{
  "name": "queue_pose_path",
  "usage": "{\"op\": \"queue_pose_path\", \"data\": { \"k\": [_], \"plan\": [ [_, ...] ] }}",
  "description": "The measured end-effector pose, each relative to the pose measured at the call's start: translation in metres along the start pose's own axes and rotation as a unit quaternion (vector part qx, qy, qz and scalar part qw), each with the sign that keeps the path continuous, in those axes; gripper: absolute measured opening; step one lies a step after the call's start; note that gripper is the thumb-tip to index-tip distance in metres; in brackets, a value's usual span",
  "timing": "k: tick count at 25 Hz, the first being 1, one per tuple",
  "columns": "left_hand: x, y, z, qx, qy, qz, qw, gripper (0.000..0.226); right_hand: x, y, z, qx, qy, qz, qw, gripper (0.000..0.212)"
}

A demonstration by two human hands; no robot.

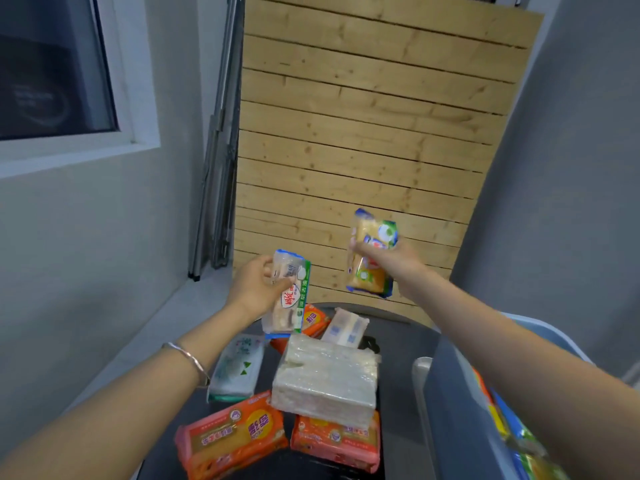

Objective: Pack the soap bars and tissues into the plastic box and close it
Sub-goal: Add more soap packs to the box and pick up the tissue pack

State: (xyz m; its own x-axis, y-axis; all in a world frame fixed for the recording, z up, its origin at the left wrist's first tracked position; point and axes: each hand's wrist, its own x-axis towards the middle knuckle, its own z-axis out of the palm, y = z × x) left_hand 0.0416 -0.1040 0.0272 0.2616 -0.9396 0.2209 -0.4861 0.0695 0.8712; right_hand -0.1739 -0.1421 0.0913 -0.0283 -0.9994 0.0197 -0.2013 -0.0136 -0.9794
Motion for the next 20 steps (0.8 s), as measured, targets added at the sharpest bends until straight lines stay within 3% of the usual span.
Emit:
{"op": "queue_pose_path", "data": {
  "k": [3,7,13,20],
  "plan": [
    [-0.019,0.036,0.004,-0.056,0.035,0.022,0.998,0.021,-0.036,-0.031,-0.055,0.074,-0.075,-0.011,0.994,0.042],
    [-0.049,0.09,0.01,-0.176,0.039,0.023,0.983,0.031,-0.084,-0.025,-0.124,0.064,-0.054,0.028,0.996,0.054],
    [-0.108,0.143,0.041,-0.265,-0.045,-0.013,0.963,0.013,-0.144,0.037,-0.192,-0.041,-0.028,0.1,0.994,0.023],
    [-0.137,0.159,0.063,-0.285,-0.064,-0.049,0.955,0.009,-0.167,0.093,-0.182,0.007,-0.196,0.244,0.95,0.02]
  ]
}}
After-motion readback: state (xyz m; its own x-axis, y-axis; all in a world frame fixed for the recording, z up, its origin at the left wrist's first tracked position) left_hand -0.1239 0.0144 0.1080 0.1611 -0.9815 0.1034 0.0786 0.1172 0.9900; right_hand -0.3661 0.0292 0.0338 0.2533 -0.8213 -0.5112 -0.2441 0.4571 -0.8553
